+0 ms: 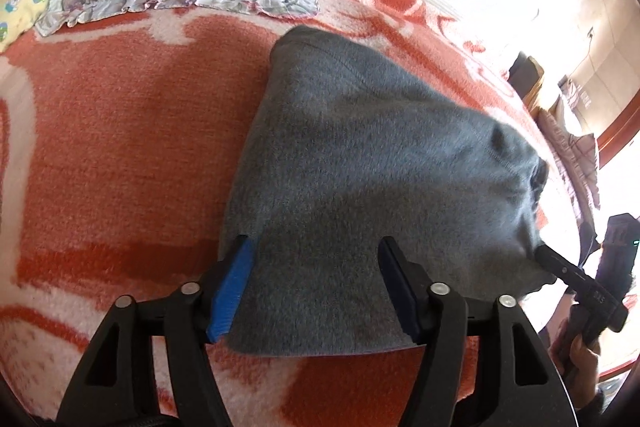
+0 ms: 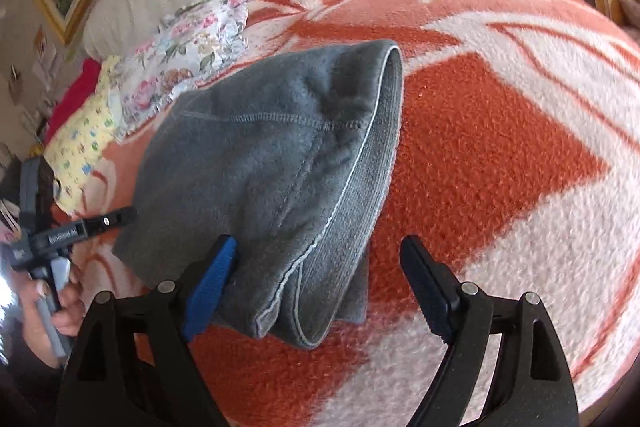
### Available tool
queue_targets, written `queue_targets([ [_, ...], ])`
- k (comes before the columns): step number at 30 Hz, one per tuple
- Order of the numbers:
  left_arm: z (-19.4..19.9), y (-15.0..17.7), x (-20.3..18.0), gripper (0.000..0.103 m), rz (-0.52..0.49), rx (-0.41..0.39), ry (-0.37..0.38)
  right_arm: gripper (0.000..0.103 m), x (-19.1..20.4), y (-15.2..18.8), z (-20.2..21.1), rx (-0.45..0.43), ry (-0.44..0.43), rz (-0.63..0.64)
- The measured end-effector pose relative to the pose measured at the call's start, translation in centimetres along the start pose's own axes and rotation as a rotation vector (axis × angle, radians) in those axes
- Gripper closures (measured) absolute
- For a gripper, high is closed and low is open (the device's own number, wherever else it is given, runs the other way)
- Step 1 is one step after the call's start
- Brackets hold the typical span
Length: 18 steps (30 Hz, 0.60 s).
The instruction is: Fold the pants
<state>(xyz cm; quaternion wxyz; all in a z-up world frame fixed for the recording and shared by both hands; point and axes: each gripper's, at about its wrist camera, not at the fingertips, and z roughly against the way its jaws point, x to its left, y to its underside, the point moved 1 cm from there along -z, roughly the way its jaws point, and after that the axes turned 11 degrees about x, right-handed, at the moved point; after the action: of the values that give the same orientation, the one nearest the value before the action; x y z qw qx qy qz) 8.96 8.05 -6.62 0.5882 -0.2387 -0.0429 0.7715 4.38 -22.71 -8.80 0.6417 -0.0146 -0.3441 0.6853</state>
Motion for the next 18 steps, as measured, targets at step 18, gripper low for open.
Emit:
queue_targets([
  [18, -2.9, -3.6, 2.2, 0.029, 0.058, 0.083, 0.013, 0.013, -1.4, -3.1, -3.5, 0.0, -0.22, -0.101],
])
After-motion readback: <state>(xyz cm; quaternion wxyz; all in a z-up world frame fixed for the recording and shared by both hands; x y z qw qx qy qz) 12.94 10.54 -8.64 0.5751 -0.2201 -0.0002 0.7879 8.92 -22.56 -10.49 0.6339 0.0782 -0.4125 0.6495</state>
